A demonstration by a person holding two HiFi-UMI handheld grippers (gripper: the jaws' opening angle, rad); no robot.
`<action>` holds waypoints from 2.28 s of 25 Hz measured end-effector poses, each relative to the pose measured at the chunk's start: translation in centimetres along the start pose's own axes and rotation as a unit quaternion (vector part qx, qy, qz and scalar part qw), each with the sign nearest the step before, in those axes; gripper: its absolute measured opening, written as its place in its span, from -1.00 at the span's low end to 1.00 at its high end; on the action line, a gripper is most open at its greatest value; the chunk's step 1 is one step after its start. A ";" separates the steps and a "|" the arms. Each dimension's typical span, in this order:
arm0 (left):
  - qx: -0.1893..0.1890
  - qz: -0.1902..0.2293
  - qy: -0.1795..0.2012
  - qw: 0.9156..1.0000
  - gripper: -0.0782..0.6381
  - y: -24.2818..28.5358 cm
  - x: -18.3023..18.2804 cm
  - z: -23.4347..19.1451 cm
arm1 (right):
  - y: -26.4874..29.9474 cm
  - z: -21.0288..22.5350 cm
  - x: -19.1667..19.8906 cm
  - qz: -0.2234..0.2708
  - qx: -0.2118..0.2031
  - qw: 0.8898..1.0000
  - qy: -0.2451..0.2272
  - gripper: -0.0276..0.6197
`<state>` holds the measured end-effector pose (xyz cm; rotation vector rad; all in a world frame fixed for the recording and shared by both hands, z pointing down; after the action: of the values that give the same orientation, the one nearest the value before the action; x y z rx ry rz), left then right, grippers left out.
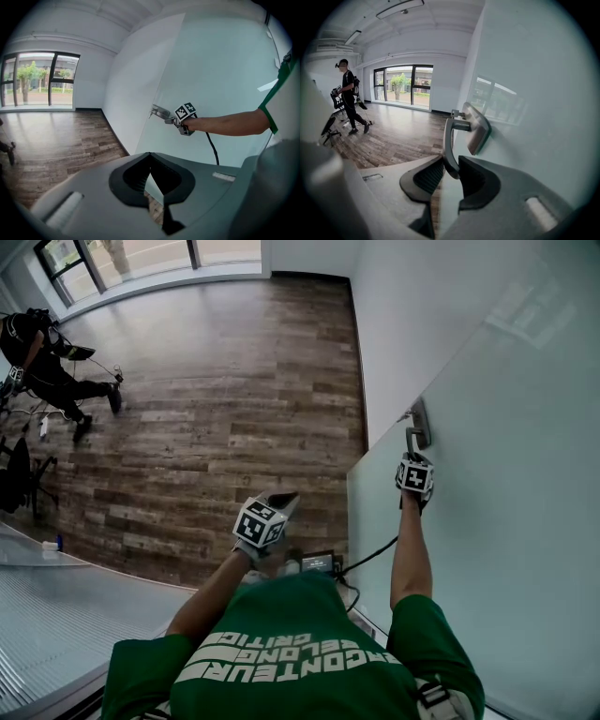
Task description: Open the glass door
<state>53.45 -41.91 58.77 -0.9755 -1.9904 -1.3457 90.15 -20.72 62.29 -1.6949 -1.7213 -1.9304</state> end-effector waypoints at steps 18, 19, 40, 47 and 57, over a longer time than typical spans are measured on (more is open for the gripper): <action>-0.012 0.015 -0.020 1.000 -0.73 -1.8 0.6 -0.4 | -6.4 -1.3 -1.1 0.059 -0.039 0.995 0.075 0.01; -0.014 0.016 -0.023 1.000 -0.73 -2.0 0.7 -0.6 | -7.1 -1.8 -1.7 0.075 -0.046 0.994 0.066 0.01; -0.055 0.139 -0.068 0.986 -0.73 -11.3 -1.8 -2.5 | -22.6 -17.8 -4.3 0.173 -0.291 0.938 -0.077 -0.48; -0.037 0.250 -0.046 0.967 -0.73 -14.9 -2.3 -1.6 | -24.3 -24.2 -4.3 0.245 -0.384 0.880 -0.132 -0.93; -0.072 0.267 -0.066 0.959 -0.73 -17.1 -1.0 -3.1 | -24.6 -28.6 -5.4 0.249 -0.424 0.852 -0.181 -0.93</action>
<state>40.38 -49.17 49.87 -1.5699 -1.5619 -1.1463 57.72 -35.17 48.27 -2.5496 -0.2707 -2.3190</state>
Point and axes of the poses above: the fingertips, and each gripper's own axes: y forward along the fingers, z to its right, x out of its underside, the point moved 9 cm from there along -y, backward along the fingers, and after that the axes turned 1 degree about -y, right-handed, at the moved point
